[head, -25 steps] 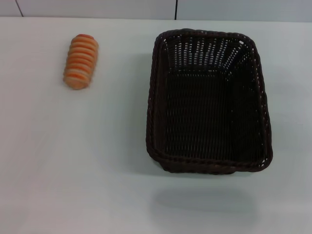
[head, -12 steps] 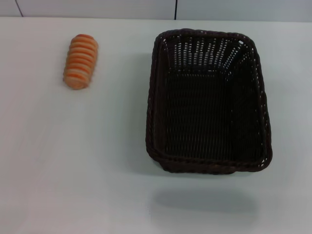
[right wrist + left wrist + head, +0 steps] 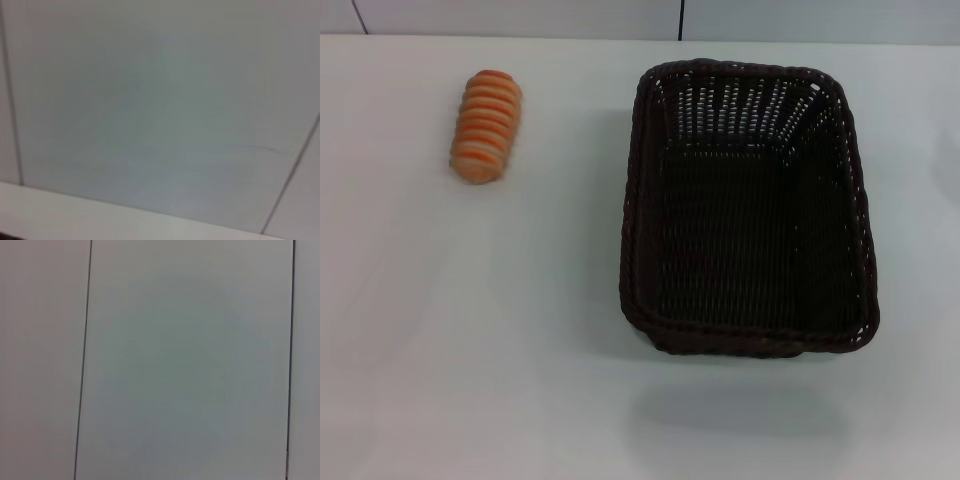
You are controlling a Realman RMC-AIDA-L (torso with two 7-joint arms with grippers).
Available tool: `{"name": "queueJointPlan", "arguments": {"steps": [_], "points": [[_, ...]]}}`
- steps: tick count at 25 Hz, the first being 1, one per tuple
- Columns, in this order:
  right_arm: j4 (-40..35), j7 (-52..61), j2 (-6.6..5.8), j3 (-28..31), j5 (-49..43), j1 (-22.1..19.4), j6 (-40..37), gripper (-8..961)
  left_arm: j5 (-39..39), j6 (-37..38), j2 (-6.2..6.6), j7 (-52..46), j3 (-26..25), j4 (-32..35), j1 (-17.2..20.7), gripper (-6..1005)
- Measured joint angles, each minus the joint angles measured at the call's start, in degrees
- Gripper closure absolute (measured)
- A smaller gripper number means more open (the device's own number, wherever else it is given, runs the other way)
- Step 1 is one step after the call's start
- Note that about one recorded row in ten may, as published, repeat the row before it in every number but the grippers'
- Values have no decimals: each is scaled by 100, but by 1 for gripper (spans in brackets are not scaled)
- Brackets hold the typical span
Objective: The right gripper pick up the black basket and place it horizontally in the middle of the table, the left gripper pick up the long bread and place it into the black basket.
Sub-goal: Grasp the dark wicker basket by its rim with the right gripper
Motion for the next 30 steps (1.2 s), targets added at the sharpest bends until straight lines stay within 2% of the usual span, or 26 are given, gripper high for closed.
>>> {"name": "queueJointPlan", "arguments": {"steps": [3, 4, 8, 9, 10, 12, 16, 17, 21, 26, 29, 30], "points": [[12, -9, -7, 17, -5, 295, 425, 447, 4, 16, 7, 6, 9, -4, 15, 159], [11, -9, -47, 62, -5, 542, 837, 446, 6, 20, 8, 9, 14, -4, 21, 159], [-1, -9, -123, 54, -5, 847, 1352, 444, 8, 72, 9, 12, 14, 8, 45, 159], [-6, -8, -159, 18, -5, 1059, 1683, 443, 9, 86, 9, 6, 9, 9, 47, 159], [-6, -8, -159, 18, -5, 1059, 1683, 443, 9, 91, 9, 1, 5, 9, 49, 159], [-35, -9, -187, -23, -5, 1381, 2095, 442, 9, 90, 9, -12, 2, 14, 55, 159], [-101, -9, -197, -40, -4, 1664, 2396, 440, 42, 59, 7, -34, -5, 17, 55, 159], [-186, 11, -198, -48, -4, 1816, 2520, 415, 86, 61, 7, -41, -25, 30, 53, 159], [-411, 25, -198, -52, -3, 2009, 2681, 313, 172, 185, -4, -41, -129, 104, 25, 160], [-862, 38, -153, -61, 4, 2195, 2831, 314, 145, 399, -11, -42, -219, 163, -23, 160], [-1147, 74, -38, -63, 6, 2298, 2923, 314, 132, 416, -14, -43, -227, 245, -31, 160], [-1147, 74, -38, -63, 6, 2298, 2923, 313, 132, 416, -14, -43, -227, 245, -31, 160]]}}
